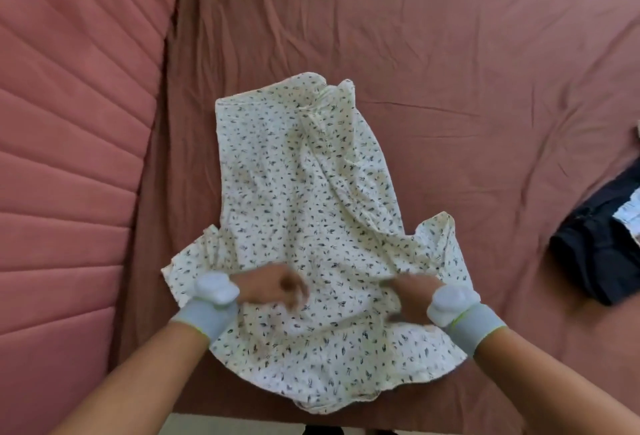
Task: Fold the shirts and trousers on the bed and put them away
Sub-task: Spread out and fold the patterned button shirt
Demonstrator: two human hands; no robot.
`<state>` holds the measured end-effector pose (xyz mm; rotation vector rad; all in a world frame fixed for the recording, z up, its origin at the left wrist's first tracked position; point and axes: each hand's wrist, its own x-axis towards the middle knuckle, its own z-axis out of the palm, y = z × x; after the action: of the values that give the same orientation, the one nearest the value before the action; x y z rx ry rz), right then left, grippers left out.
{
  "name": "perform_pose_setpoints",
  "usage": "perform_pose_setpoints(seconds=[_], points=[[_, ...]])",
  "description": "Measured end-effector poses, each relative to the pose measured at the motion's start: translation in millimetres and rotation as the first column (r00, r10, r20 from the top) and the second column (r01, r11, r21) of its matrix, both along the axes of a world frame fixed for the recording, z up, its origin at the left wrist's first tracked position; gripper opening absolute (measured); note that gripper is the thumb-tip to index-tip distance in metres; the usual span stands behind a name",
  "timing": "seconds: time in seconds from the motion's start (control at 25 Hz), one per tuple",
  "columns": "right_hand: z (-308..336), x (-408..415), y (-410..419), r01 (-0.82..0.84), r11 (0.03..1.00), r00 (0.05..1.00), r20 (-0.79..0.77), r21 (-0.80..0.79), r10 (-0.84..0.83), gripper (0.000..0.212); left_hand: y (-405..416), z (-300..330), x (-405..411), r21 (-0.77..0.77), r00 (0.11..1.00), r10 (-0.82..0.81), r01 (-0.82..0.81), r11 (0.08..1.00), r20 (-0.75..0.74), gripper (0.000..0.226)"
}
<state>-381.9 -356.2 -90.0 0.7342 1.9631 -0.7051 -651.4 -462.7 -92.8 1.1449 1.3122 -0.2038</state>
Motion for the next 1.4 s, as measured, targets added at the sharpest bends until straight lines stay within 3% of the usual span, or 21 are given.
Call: perform_pose_setpoints(seconds=[0.04,0.08,0.16,0.28,0.4,0.48,0.52,0.6,0.72,0.8,0.88,0.96,1.0,1.08,1.16,1.24,1.32,1.4], points=[[1.1,0.0,10.0,0.126,0.982,0.981,-0.167,0.142,-0.101,0.049,26.7,-0.4,-3.5,0.138,0.969,0.243,-0.234,0.962,-0.050,0.033],[1.7,0.6,20.0,0.230,0.944,0.943,-0.294,0.235,-0.157,0.038,55.2,-2.9,-6.9,0.257,0.886,0.458,-0.426,0.867,-0.073,0.040],[-7.1,5.8,41.3,0.282,0.914,0.923,-0.344,0.292,-0.175,0.034,115.8,-17.0,-1.0,0.315,0.706,0.707,-0.663,0.679,-0.037,0.060],[-29.0,13.8,62.7,0.248,0.948,0.948,-0.253,0.202,-0.194,0.031,191.5,-44.5,20.4,0.300,0.520,0.853,-0.806,0.510,-0.053,0.093],[-45.0,15.3,69.5,0.189,0.957,0.957,-0.260,0.220,-0.129,0.027,233.5,-69.4,22.3,0.289,0.292,0.950,-0.906,0.311,-0.108,0.115],[-50.0,21.2,72.5,0.173,0.946,0.939,-0.336,0.273,-0.075,0.025,244.8,-77.8,23.3,0.292,0.170,0.976,-0.935,0.203,-0.135,0.098],[-50.5,25.8,71.9,0.171,0.926,0.912,-0.410,0.336,-0.019,0.023,247.1,-81.0,23.0,0.320,0.149,0.979,-0.929,0.187,-0.142,0.074],[-52.2,36.9,75.3,0.165,0.880,0.862,-0.499,0.445,0.090,0.026,253.6,-77.8,25.2,0.418,0.165,0.981,-0.888,0.193,-0.101,0.023],[-52.4,63.0,97.9,0.255,0.832,0.816,-0.571,0.493,0.089,0.029,285.7,-52.4,41.6,0.628,0.237,0.971,-0.762,0.158,0.043,0.020],[-50.2,79.5,109.9,0.295,0.809,0.815,-0.576,0.508,0.064,0.025,315.8,-32.4,55.6,0.748,0.337,0.935,-0.648,0.144,0.112,0.010],[-51.5,95.6,113.3,0.252,0.823,0.818,-0.567,0.508,0.099,0.027,342.7,-28.0,73.6,0.711,0.440,0.867,-0.686,0.157,0.234,0.010],[-55.8,108.3,108.9,0.215,0.858,0.817,-0.567,0.466,0.102,0.039,354.2,-33.4,92.0,0.557,0.455,0.805,-0.808,0.193,0.381,0.011],[-56.9,112.9,108.2,0.213,0.863,0.821,-0.563,0.458,0.096,0.043,353.9,-39.0,99.9,0.507,0.485,0.764,-0.827,0.242,0.426,0.013],[-56.4,122.8,114.2,0.254,0.858,0.816,-0.576,0.446,0.058,0.047,345.2,-47.0,113.8,0.446,0.608,0.653,-0.788,0.425,0.452,0.025],[-53.0,129.7,121.0,0.300,0.876,0.764,-0.645,0.377,0.015,0.040,327.0,-55.6,115.9,0.503,0.769,0.542,-0.635,0.586,0.339,0.048],[-49.7,126.8,123.1,0.259,0.932,0.699,-0.715,0.253,0.000,0.033,301.9,-67.6,112.7,0.624,0.900,0.428,-0.379,0.683,0.079,0.062],[-51.6,118.7,121.2,0.162,0.971,0.725,-0.689,0.177,0.004,0.034,275.5,-80.0,108.8,0.653,0.941,0.276,-0.085,0.753,-0.197,0.073],[-54.2,114.2,122.2,0.111,0.960,0.796,-0.602,0.256,0.069,0.042,248.0,-92.6,104.6,0.627,0.911,0.171,0.114,0.771,-0.375,0.080]])
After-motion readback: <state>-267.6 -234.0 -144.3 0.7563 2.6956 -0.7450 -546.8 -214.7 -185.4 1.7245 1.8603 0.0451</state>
